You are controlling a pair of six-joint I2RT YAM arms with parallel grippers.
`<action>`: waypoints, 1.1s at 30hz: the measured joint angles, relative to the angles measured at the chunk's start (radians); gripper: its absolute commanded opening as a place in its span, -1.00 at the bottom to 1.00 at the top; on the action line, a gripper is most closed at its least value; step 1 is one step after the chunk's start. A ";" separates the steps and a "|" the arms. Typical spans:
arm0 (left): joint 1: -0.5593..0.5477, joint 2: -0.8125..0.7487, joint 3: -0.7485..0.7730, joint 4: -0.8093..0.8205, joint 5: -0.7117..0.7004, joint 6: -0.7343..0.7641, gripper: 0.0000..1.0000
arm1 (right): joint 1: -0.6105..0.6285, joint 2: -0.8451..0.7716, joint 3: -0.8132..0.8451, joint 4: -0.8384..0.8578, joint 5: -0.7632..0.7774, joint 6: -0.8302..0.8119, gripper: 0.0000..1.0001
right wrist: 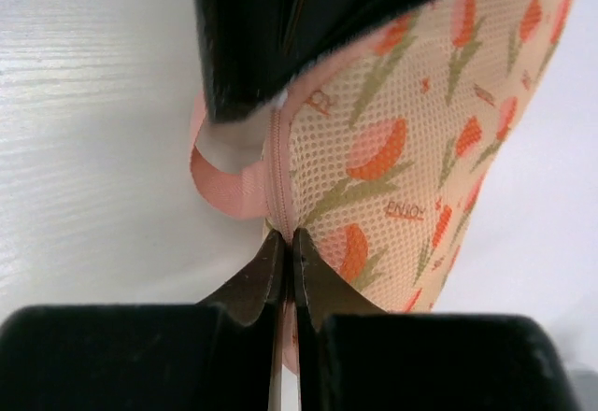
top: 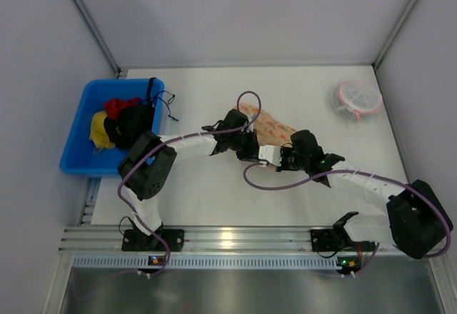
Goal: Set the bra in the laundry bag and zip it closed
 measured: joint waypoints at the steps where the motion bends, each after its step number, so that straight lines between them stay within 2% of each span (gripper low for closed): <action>1: 0.011 -0.007 0.000 -0.009 -0.011 0.023 -1.00 | -0.009 -0.011 -0.001 -0.001 -0.007 -0.013 -1.00; 6: 0.080 -0.039 -0.003 -0.056 -0.053 0.128 -1.00 | -0.092 -0.090 -0.013 -0.023 -0.059 -0.084 -1.00; 11: 0.153 -0.060 -0.021 -0.098 -0.074 0.216 -1.00 | -0.176 -0.095 -0.013 -0.049 -0.098 -0.142 -1.00; 19: 0.190 -0.087 -0.058 -0.136 -0.058 0.289 -1.00 | -0.296 0.011 -0.009 -0.047 -0.116 -0.211 -1.00; 20: 0.189 -0.090 -0.059 -0.140 -0.050 0.292 -1.00 | -0.309 0.027 -0.003 -0.048 -0.117 -0.218 -0.96; 21: 0.187 -0.092 -0.059 -0.140 -0.042 0.293 -1.00 | -0.319 0.043 0.008 -0.047 -0.117 -0.224 -0.67; 23: 0.187 -0.095 -0.059 -0.141 -0.021 0.290 -1.00 | -0.332 0.071 0.045 -0.057 -0.113 -0.219 -0.35; 24: 0.187 -0.096 -0.059 -0.142 -0.015 0.287 -1.00 | -0.338 0.081 0.076 -0.066 -0.113 -0.211 0.03; 25: 0.187 -0.097 -0.059 -0.143 -0.008 0.281 -1.00 | -0.341 0.082 0.097 -0.073 -0.114 -0.194 0.16; 27: 0.185 -0.098 -0.057 -0.149 0.006 0.269 -1.00 | -0.345 0.075 0.157 -0.083 -0.127 -0.167 0.26; 33: 0.135 -0.098 0.010 -0.173 0.009 0.214 -1.00 | -0.315 -0.027 0.238 -0.150 -0.207 -0.102 0.39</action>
